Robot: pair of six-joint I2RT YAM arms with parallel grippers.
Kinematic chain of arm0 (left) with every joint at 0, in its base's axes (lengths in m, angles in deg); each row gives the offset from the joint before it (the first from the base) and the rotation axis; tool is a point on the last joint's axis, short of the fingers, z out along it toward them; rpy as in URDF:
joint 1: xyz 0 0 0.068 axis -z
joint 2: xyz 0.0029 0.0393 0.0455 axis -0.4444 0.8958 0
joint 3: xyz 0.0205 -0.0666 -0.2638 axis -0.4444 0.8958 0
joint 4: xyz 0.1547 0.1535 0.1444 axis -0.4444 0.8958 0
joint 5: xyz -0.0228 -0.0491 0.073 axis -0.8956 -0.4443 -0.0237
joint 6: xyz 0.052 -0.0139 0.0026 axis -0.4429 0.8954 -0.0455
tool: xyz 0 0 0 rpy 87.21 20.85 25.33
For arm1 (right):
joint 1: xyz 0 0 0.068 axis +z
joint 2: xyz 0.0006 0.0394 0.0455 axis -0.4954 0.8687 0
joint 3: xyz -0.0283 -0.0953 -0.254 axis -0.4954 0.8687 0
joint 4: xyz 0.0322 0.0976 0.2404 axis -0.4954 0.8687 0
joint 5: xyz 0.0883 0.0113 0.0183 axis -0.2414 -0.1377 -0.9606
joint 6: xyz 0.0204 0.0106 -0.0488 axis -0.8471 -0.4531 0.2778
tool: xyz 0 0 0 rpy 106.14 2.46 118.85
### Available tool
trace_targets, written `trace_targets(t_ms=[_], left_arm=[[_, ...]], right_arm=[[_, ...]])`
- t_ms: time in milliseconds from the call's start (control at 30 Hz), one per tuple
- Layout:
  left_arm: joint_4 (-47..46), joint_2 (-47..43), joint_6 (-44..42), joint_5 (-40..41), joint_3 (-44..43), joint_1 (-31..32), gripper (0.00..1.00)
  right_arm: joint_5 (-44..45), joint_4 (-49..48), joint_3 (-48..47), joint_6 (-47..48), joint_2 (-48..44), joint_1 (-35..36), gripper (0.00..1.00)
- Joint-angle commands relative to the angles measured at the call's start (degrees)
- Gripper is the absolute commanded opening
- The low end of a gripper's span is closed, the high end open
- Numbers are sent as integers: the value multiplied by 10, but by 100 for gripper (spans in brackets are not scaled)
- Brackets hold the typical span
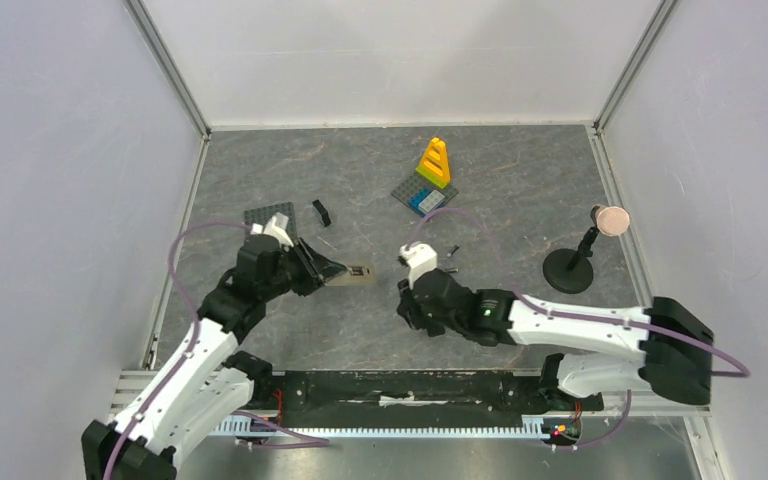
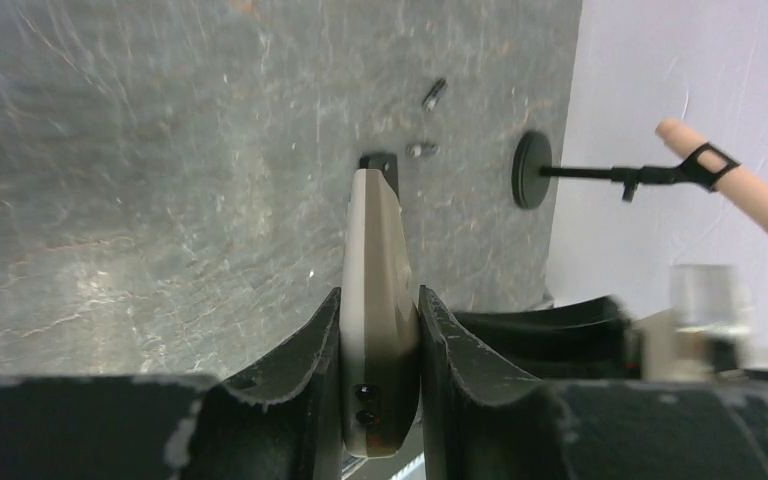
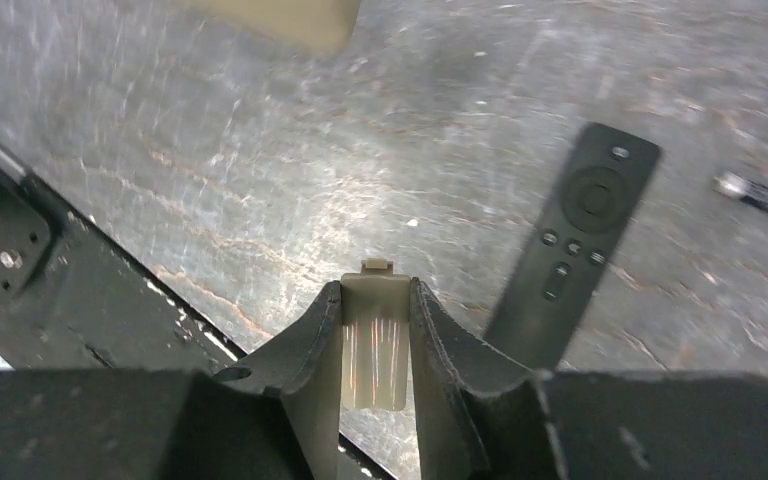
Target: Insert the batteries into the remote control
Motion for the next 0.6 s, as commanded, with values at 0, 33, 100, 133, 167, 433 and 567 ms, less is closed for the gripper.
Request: trace_targets(t_ms=[0, 33, 100, 133, 167, 433, 567], left_arm=[[-202, 15, 80, -121, 103, 1, 2], [-247, 16, 102, -129, 137, 2, 2], [-338, 21, 141, -138, 184, 5, 2], [-365, 24, 153, -140, 200, 6, 2], [-379, 25, 158, -138, 210, 9, 2], [-386, 69, 157, -142, 247, 11, 6], [-376, 103, 144, -136, 256, 12, 14]], right_arm=[[38, 46, 18, -96, -76, -30, 22], [42, 55, 16, -102, -85, -34, 22], [46, 69, 12, -111, -95, -41, 23], [46, 72, 10, -113, -97, -44, 23], [46, 73, 9, -115, -99, -45, 23], [45, 73, 9, -128, -91, -49, 23], [48, 71, 7, -134, -93, -51, 23]])
